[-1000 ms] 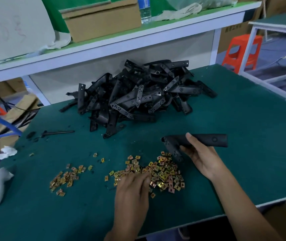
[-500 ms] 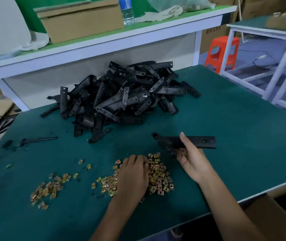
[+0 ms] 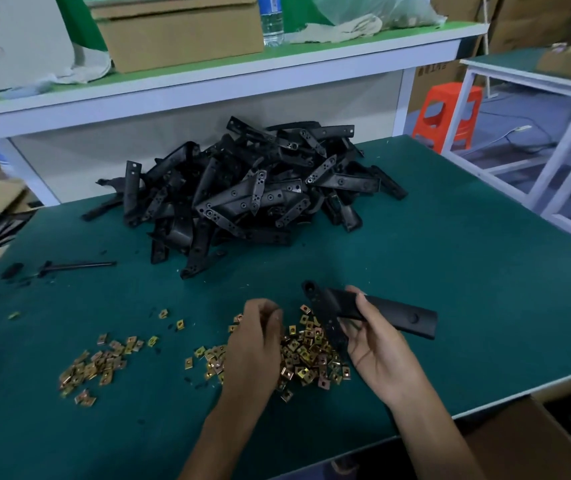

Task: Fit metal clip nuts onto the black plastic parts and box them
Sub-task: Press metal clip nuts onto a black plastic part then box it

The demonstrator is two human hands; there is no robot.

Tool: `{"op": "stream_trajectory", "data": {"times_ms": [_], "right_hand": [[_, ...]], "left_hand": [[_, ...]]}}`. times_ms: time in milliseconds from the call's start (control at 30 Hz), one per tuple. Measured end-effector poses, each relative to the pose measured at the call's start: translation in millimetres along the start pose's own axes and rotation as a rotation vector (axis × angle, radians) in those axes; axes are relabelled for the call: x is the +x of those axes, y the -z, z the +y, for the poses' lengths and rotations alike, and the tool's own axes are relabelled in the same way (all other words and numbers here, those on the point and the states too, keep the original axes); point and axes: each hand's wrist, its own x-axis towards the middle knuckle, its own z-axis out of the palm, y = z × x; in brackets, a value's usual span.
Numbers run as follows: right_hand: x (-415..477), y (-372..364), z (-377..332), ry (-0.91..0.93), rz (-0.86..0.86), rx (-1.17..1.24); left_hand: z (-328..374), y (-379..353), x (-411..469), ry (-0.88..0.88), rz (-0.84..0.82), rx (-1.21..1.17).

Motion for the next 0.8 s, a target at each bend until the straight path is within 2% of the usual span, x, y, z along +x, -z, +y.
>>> {"op": "stream_trajectory", "data": {"times_ms": [100,333,467,633,800], "right_hand": [[-2,-5,1,0.001,-0.037,0.025],[1,-21,5,0.023,-0.09,0.113],[-1,-18,6,0.066,-0.107,0.132],[-3,-12,10,0.072,-0.173,0.044],[-5,-14,9,0.037,-0.217,0.038]], "left_hand": [[12,8,-9,0.182,-0.021,-0.216],[31,11,-26,0.342,-0.162,-0.651],[36,6,-24,0.423,-0.166,-0.746],[45,-3,-21,0.488,-0.204,-0.925],[51,-6,-18,0.49,-0.182,-1.04]]}}
